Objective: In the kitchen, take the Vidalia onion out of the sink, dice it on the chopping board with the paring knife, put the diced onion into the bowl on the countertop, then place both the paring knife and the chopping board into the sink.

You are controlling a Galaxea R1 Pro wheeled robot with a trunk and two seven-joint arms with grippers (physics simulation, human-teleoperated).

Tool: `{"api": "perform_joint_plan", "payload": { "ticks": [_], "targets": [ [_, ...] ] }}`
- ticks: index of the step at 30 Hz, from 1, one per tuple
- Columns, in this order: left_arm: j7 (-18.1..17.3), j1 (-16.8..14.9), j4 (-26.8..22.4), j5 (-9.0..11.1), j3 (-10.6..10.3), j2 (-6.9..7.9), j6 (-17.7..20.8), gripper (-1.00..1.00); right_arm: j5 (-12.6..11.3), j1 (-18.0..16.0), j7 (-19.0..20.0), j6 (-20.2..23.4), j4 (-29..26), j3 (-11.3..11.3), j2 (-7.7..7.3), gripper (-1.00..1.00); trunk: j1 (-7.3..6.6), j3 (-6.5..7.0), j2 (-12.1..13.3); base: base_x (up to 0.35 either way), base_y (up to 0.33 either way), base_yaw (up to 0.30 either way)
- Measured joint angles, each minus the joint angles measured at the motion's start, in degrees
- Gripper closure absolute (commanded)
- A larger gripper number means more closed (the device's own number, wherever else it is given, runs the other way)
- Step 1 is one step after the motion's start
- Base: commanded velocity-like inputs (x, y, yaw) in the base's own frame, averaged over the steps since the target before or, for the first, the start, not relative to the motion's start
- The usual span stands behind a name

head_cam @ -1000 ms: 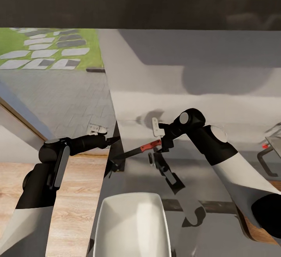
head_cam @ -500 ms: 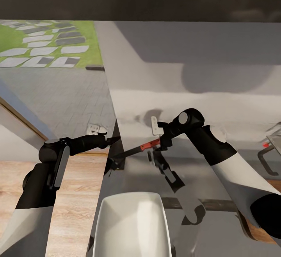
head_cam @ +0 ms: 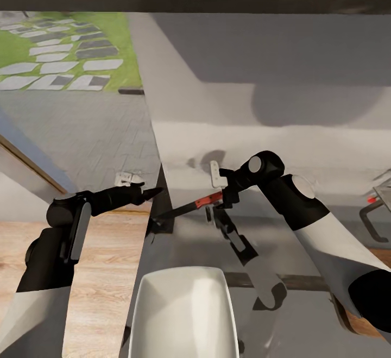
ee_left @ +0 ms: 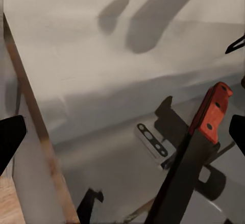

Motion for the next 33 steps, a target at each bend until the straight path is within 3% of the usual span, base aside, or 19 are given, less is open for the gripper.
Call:
{"api": "perform_joint_plan", "payload": {
  "ticks": [3, 8, 9, 10, 18, 23, 33],
  "targets": [
    [-3.1, 0.0, -0.1, 0.0, 1.8, 0.23, 0.0, -1.0, 0.0, 0.0, 0.0, 0.0, 0.0, 0.0, 0.0, -1.0, 0.0, -0.14, 0.0, 0.0, 0.0, 0.0],
    [-11.9, 0.0, -1.6, 0.0, 5.0, 1.57, 0.0, -1.0, 0.0, 0.0, 0.0, 0.0, 0.0, 0.0, 0.0, -1.0, 0.0, -0.19, 0.0, 0.0, 0.0, 0.0],
    [-18.9, 0.0, -2.3, 0.0, 6.8, 4.34, 1.2, -1.0, 0.0, 0.0, 0.0, 0.0, 0.0, 0.0, 0.0, -1.0, -0.01, -0.19, 0.0, 0.0, 0.0, 0.0],
    [-20.7, 0.0, -2.4, 0.0, 7.5, 5.35, 1.9, -1.0, 0.0, 0.0, 0.1, 0.0, 0.0, 0.0, 0.0, -1.0, -0.01, -0.19, 0.0, 0.0, 0.0, 0.0],
    [-25.1, 0.0, -2.5, 0.0, 14.2, 9.41, 3.7, -1.0, 0.0, 0.0, 0.0, 0.0, 0.0, -0.1, 0.0, -1.0, 0.0, -0.26, 0.0, 0.0, 0.0, 0.0],
    [-29.0, 0.1, -2.4, 0.0, 15.1, 11.29, 3.8, -1.0, 0.0, 0.0, 0.0, 0.0, 0.0, -0.1, 0.0, -1.0, 0.0, -0.53, 0.0, 0.0, 0.0, 0.0],
    [-30.6, 0.0, -2.3, 0.0, 15.1, 11.48, 3.7, -1.0, 0.0, 0.0, 0.0, 0.0, 0.1, 0.0, 0.0, -1.0, 0.0, -1.25, 0.0, 0.0, 0.0, 0.0]
  ]
}}
